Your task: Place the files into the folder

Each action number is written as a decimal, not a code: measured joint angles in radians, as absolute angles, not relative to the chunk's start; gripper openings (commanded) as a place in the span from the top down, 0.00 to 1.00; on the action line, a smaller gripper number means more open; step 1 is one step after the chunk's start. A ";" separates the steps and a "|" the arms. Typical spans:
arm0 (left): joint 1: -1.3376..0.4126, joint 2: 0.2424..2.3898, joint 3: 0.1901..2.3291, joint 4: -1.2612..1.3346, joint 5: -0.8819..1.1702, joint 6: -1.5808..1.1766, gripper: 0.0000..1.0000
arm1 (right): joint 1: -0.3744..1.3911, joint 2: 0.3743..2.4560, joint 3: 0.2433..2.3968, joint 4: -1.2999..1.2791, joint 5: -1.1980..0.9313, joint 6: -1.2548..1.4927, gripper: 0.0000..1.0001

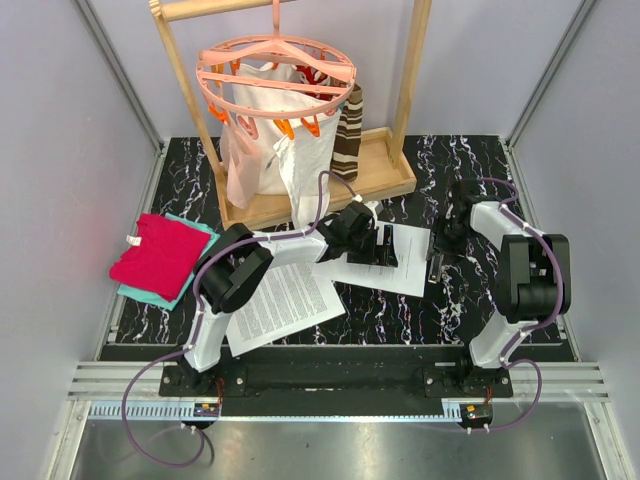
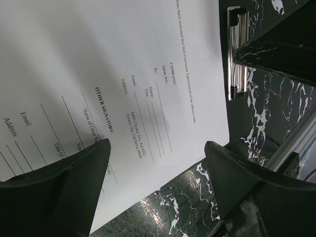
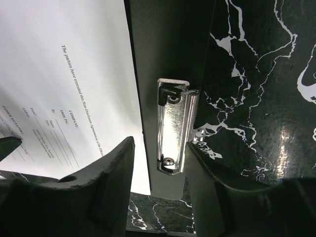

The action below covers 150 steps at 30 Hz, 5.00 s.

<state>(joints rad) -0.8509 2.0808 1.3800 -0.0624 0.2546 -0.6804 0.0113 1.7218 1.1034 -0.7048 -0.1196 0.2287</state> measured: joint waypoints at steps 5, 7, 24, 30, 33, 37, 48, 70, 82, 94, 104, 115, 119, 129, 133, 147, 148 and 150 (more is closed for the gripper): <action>-0.851 2.081 1.380 -0.063 0.255 -0.680 0.15 | 0.011 1.742 1.107 -0.705 -0.112 0.222 0.43; -0.851 2.081 1.380 -0.062 0.255 -0.680 0.15 | 0.011 1.752 1.107 -0.704 -0.112 0.221 0.53; -0.854 2.081 1.388 -0.076 0.255 -0.662 0.15 | 0.008 1.788 1.109 -0.704 -0.072 0.213 0.52; -0.868 2.080 1.405 -0.120 0.254 -0.654 0.14 | 0.008 1.799 1.119 -0.710 -0.065 0.212 0.62; -0.871 2.073 1.415 -0.160 0.247 -0.649 0.13 | 0.008 1.799 1.119 -0.711 -0.065 0.210 0.65; -0.872 2.060 1.444 -0.210 0.231 -0.639 0.12 | 0.008 1.799 1.120 -0.711 -0.065 0.210 0.68; -0.804 2.022 1.412 -0.235 0.165 -0.630 0.13 | 0.007 1.799 1.120 -0.711 -0.069 0.208 1.00; -0.791 2.056 1.399 -0.198 0.148 -0.682 0.13 | -0.107 1.727 0.996 -0.564 -0.344 0.191 1.00; -0.795 2.079 1.432 -0.198 0.148 -0.683 0.13 | -0.085 1.723 1.001 -0.577 -0.294 0.209 0.70; -0.833 2.082 1.432 -0.182 0.142 -0.732 0.13 | 0.002 1.733 1.041 -0.647 -0.160 0.232 0.46; -0.835 2.117 1.469 -0.162 0.152 -0.758 0.13 | 0.020 1.759 1.071 -0.683 -0.093 0.231 0.99; -0.838 2.131 1.481 -0.136 0.154 -0.760 0.12 | 0.020 1.733 1.057 -0.667 -0.104 0.216 1.00; -0.834 2.131 1.481 -0.135 0.153 -0.755 0.12 | 0.019 1.717 1.040 -0.639 -0.138 0.212 1.00; -0.825 2.132 1.481 -0.136 0.169 -0.718 0.13 | -0.075 1.708 0.995 -0.590 -0.307 0.186 1.00; -0.824 2.141 1.486 -0.130 0.188 -0.710 0.12 | -0.079 1.708 0.994 -0.589 -0.316 0.179 1.00; -0.830 2.163 1.512 -0.112 0.202 -0.683 0.13 | -0.078 1.708 0.994 -0.588 -0.314 0.175 1.00; -0.830 2.163 1.513 -0.112 0.202 -0.677 0.13 | -0.077 1.708 0.994 -0.588 -0.312 0.174 1.00; -0.831 2.163 1.513 -0.113 0.202 -0.662 0.13 | -0.072 1.708 0.994 -0.588 -0.303 0.172 1.00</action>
<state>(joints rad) -0.8307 2.1632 1.5127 -0.1131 0.2016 -0.6621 -0.0715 1.7077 0.9939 -0.5880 -0.3035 0.1719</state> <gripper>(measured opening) 0.873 0.095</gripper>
